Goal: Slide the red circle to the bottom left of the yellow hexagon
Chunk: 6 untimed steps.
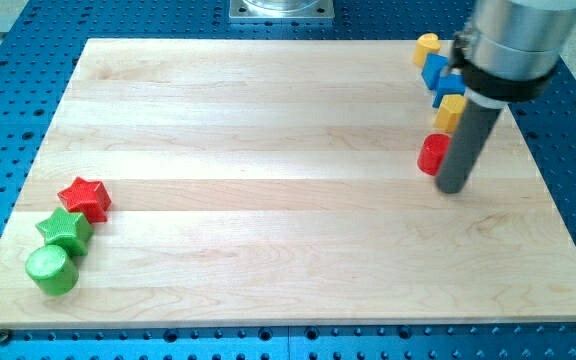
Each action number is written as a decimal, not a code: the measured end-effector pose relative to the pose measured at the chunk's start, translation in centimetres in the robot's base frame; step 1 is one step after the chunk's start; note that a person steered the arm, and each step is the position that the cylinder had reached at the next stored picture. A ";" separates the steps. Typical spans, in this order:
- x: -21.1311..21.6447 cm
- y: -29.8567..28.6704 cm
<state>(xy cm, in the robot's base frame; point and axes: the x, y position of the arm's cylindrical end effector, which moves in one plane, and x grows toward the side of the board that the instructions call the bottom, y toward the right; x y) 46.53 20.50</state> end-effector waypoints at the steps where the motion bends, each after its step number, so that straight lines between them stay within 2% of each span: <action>1: -0.3 0.6; 2: 1.9 -2.9; 5: -0.8 -1.7; 6: -1.0 -5.4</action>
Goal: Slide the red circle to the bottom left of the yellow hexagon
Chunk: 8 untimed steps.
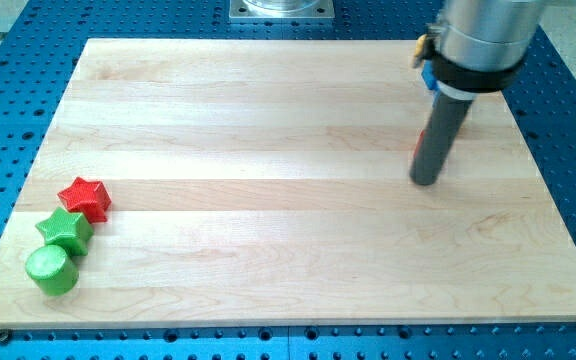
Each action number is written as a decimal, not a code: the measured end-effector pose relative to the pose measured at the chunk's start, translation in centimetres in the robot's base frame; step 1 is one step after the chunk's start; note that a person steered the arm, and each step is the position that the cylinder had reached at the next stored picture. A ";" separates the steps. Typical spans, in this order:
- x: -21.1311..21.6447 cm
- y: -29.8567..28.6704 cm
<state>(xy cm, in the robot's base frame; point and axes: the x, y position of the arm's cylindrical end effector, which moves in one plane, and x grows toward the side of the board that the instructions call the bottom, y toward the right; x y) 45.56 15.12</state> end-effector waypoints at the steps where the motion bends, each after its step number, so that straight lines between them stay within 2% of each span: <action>1: -0.1 3.4; 2: -0.5 4.8; 4: -1.0 -3.4; 6: -2.7 1.3; 8: -6.5 -0.4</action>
